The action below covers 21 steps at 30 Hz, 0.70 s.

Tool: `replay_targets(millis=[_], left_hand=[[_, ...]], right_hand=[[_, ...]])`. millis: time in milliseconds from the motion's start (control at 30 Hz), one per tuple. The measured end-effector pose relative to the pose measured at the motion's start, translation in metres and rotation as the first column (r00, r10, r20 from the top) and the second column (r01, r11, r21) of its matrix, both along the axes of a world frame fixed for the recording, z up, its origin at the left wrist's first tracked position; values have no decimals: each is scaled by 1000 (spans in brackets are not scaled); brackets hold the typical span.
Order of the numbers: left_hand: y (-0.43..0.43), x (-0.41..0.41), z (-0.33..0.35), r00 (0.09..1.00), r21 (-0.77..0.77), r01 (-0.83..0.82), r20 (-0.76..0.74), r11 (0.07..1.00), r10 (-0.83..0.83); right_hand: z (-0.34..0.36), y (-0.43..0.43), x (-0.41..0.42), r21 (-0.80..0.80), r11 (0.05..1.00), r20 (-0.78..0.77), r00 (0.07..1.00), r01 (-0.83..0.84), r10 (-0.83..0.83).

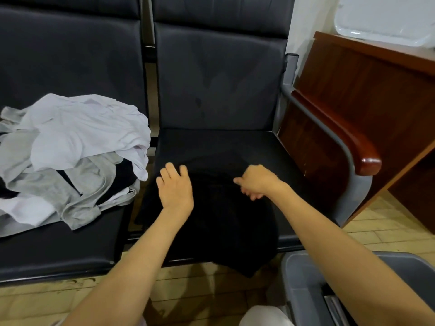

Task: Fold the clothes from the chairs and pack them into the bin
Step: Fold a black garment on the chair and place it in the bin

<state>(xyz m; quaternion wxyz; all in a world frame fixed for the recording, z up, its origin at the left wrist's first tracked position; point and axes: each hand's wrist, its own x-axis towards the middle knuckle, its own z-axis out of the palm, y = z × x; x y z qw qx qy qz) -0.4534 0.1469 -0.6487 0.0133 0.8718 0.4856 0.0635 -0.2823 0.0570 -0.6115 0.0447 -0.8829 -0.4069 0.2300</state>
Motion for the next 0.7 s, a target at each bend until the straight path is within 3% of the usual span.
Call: replay_targets(millis=[100,200,300,367,433,500,567,633,700], left_hand=[[-13,4,11,998,-237,22,55,971,-9],[-33,6,15,991,-453,40,-95,891,-93],[-32,6,16,944,-550,46,-249,834,-217],[-25,7,15,937,-491,37,-285,870,-201],[-15,8,10,962,-296,40,-246,954,-117],[-8,7,7,982,-63,42,-183,997,-53],[-4,8,6,997,38,55,-62,998,-53],[-8,14,7,987,41,120,103,992,-124],[-19,21,5,958,-62,213,209,975,-196]], right_hand=[[-22,17,-3,241,942,19,972,-233,235],[-47,34,-6,138,915,-18,923,-379,385],[-50,44,4,-18,954,42,953,-299,299],[-47,43,14,-79,979,83,978,-186,192],[-40,36,20,-117,992,126,990,-41,56],[-30,25,20,-170,983,229,973,67,-27],[-17,13,16,-215,973,256,966,88,-31],[-9,9,10,-186,981,102,994,48,-29],[-8,12,4,-38,998,-119,991,51,-56]])
